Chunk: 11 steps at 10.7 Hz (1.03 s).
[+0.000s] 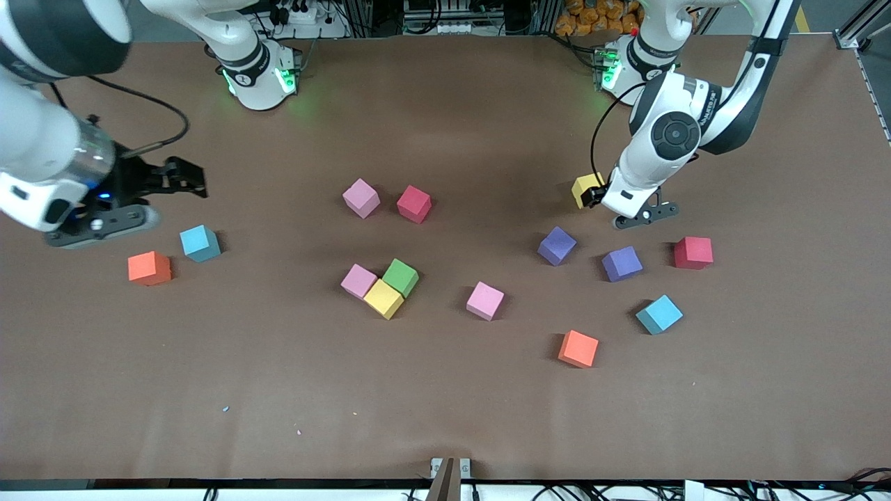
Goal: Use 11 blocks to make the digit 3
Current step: 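Reach the left gripper to the yellow cube while the right gripper reaches the red cube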
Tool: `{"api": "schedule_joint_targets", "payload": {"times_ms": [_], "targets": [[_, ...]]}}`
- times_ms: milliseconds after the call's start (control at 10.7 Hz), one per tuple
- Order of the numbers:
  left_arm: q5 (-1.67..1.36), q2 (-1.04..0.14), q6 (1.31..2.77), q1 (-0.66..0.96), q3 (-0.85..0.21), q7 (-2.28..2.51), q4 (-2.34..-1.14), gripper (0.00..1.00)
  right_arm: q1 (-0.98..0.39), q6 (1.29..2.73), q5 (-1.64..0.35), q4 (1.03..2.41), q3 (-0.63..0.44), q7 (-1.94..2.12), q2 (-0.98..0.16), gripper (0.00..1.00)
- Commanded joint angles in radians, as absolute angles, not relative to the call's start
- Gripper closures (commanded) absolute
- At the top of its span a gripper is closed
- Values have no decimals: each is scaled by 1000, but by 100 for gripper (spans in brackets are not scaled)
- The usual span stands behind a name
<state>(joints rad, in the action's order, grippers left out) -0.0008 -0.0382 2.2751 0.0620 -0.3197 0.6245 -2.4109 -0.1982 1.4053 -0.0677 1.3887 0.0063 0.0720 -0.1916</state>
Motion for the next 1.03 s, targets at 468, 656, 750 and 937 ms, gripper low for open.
{"api": "schedule_joint_targets", "payload": {"times_ms": [468,656,750,937], "targets": [[-25,-92,2505,61,-333,643,-2553,0,-432,1667,-124,1731,6,37,-97,0],[-26,-115,2533,60,-353,656,-2557,0,-498,1825,-127,1921,6,34,-32,0],[-26,-118,2534,60,-368,675,-2557,0,-532,1914,-129,2009,8,32,-9,0],[-26,-130,2554,60,-396,701,-2571,0,-601,2095,-176,2144,8,32,6,0]]}}
